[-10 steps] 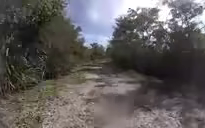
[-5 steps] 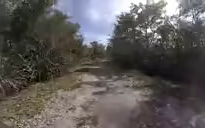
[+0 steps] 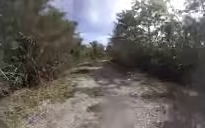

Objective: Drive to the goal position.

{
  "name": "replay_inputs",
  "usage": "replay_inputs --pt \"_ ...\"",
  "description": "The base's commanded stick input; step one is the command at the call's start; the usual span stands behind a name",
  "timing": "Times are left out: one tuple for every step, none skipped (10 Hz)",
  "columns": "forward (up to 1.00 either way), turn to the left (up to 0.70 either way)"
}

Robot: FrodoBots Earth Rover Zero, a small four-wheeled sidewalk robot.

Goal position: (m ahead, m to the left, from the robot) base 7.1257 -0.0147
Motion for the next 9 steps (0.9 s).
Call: replay_inputs --pt "0.85 0.00" --pt "0.85 0.00" --pt "0.85 0.00" --pt "0.85 0.00" --pt "0.85 0.00" --pt "0.83 0.00" --pt "0.83 0.00" --pt "0.83 0.00" --pt "0.83 0.00"
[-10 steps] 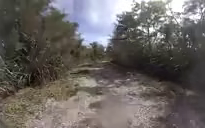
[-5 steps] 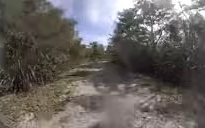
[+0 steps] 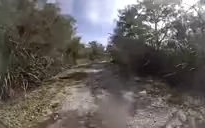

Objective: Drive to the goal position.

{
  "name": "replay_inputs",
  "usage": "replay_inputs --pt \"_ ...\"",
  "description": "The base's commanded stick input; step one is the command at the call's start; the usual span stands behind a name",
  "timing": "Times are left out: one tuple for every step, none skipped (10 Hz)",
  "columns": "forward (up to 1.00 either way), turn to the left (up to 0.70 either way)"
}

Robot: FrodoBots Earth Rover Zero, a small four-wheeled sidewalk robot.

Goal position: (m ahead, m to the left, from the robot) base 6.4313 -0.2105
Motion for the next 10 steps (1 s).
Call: replay_inputs --pt "0.84 0.00" --pt "0.84 0.00" --pt "0.84 0.00" --pt "0.84 0.00" --pt "0.84 0.00" --pt "0.84 0.00" --pt "0.84 0.00" --pt "0.84 0.00" --pt "0.84 0.00" --pt "0.84 0.00"
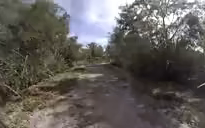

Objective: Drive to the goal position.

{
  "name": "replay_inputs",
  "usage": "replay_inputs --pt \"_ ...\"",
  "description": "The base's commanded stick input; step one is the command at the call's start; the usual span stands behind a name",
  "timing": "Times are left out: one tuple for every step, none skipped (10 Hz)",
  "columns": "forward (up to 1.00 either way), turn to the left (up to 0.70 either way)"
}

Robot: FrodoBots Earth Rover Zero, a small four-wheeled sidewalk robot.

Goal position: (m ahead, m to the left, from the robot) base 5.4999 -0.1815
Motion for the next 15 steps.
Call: replay_inputs --pt "0.84 0.00" --pt "0.84 0.00" --pt "0.84 0.00" --pt "0.84 0.00" --pt "0.84 0.00" --pt "0.84 0.00" --pt "0.84 0.00" --pt "0.84 0.04" --pt "0.84 0.28" --pt "0.84 0.33" --pt "0.84 0.24" --pt "0.84 0.09" --pt "0.84 0.00" --pt "0.84 0.00" --pt "0.84 0.00"
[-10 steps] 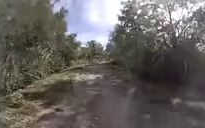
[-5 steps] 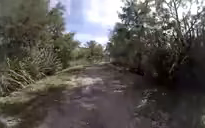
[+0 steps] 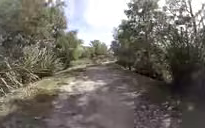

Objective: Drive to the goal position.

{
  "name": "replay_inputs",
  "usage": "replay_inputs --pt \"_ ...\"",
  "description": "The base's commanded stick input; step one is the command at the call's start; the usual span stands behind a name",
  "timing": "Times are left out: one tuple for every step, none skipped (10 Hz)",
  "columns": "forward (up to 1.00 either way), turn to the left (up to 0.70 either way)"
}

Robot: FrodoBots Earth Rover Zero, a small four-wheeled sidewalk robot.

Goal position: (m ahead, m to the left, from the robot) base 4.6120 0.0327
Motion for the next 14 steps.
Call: replay_inputs --pt "0.84 0.00" --pt "0.84 0.00" --pt "0.84 0.00" --pt "0.84 0.00" --pt "0.84 0.00" --pt "0.84 0.00" --pt "0.84 0.00" --pt "0.84 0.00" --pt "0.84 0.00" --pt "0.84 0.00" --pt "0.84 0.00" --pt "0.84 0.00" --pt "0.84 0.00" --pt "0.84 0.00"
